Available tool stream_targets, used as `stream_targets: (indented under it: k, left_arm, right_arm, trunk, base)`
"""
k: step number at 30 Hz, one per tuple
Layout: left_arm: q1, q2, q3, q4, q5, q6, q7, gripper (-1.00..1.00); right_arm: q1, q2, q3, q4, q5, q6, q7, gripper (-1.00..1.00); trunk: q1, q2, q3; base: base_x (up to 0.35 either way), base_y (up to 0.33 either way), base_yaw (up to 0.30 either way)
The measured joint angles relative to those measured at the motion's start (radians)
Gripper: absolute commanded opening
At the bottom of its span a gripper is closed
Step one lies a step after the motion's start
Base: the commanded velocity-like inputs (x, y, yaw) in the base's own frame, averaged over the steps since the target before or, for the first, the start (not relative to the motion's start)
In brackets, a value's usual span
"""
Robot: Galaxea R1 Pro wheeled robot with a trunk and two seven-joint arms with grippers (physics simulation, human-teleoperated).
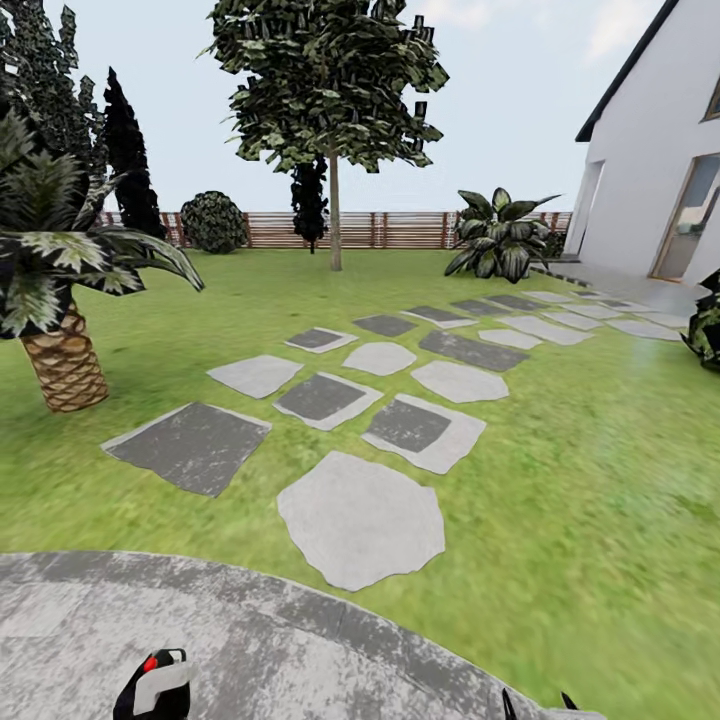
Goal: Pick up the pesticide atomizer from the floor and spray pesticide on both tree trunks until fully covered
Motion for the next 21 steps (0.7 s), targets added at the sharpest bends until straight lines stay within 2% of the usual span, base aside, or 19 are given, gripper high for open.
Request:
stream_targets:
  k: [8, 21]
  left_arm:
    - [0.0, 0.0, 0.0, 0.007, 0.0, 0.0, 0.001, -1.0]
    - [0.0, -0.001, 0.0, 0.007, 0.0, 0.0, 0.001, -1.0]
  right_arm:
    - [0.001, 0.003, 0.004, 0.002, 0.0, 0.002, 0.001, 1.0]
    - [0.0, 0.003, 0.001, 0.002, 0.0, 0.0, -0.003, 1.0]
  trunk:
    - [0.0, 0.0, -0.01]
    - [0.0, 0.0, -0.03]
  base:
    - [0.339, 0.0, 0.16]
    - [0.339, 0.0, 0.097]
